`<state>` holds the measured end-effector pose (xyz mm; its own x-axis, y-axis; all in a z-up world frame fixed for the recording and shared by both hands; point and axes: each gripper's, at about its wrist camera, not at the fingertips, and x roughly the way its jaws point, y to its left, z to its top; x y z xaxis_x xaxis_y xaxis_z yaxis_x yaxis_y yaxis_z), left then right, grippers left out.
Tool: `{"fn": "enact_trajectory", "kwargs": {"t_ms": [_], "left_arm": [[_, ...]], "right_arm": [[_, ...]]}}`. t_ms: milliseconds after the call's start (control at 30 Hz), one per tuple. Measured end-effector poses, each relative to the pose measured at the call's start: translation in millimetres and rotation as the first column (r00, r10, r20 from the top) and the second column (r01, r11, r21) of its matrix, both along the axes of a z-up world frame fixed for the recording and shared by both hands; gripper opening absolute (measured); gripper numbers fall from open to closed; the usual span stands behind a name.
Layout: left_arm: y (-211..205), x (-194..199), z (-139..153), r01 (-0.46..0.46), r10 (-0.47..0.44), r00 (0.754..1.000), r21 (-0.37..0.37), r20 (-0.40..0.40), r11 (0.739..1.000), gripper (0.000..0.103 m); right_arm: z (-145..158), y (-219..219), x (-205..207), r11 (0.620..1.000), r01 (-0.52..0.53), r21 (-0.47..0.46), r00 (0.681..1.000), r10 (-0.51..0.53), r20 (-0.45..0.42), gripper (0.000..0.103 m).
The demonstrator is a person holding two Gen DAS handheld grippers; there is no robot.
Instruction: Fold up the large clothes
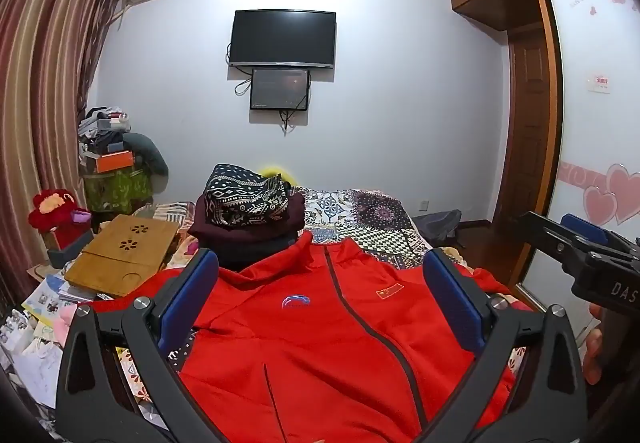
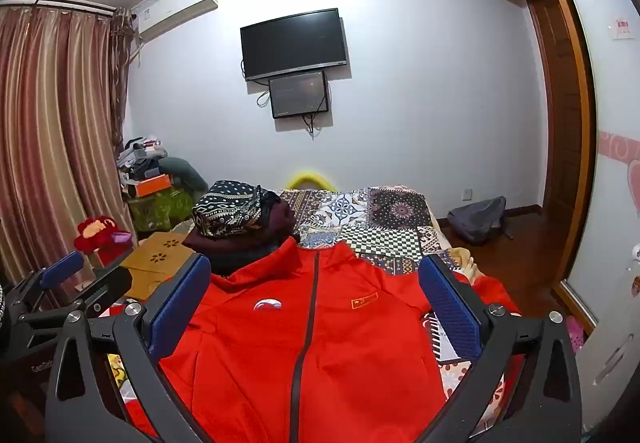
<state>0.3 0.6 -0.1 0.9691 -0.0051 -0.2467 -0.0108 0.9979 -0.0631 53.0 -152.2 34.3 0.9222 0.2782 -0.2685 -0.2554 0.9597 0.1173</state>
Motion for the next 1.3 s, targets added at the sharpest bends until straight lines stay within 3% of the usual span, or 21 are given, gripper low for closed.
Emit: {"fn": "enact_trajectory", "kwargs": {"t_ms": [333,1300], "left_arm": [[2,0,-2,0.004,-0.004,1.0,0.01,-0.006,1.0,0.103],[1,9,-6,-0.011,0.011,0.999,0.005,-0.034,1.0,0.103]], "right_arm": [[-12,-1,4,1.0,-0.009,0.003,1.0,0.009,-0.014,0.103],[-6,-2,8,1.0,-0.011,0.001,0.999,0.011,-0.041,0.103]]}}
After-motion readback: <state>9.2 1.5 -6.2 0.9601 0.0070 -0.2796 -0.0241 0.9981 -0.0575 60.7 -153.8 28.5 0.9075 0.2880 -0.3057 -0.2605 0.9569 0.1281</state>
